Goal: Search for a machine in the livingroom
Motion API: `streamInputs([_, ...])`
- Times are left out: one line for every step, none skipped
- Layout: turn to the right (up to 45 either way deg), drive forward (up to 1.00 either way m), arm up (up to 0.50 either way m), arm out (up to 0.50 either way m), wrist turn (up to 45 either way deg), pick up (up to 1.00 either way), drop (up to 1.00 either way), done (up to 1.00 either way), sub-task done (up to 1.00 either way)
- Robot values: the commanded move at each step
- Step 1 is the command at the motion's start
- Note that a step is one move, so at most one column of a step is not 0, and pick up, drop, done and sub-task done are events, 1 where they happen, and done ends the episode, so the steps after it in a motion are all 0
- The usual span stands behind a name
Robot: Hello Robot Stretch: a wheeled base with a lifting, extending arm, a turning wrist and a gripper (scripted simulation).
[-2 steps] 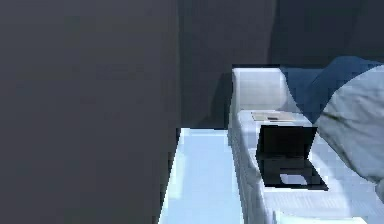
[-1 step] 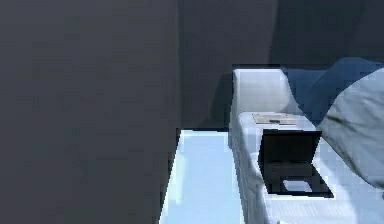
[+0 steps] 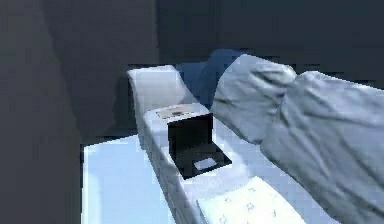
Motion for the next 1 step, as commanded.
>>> streamInputs([0.0,0.00,0.00,0.00,0.0,0.00,0.00,1.00,0.00])
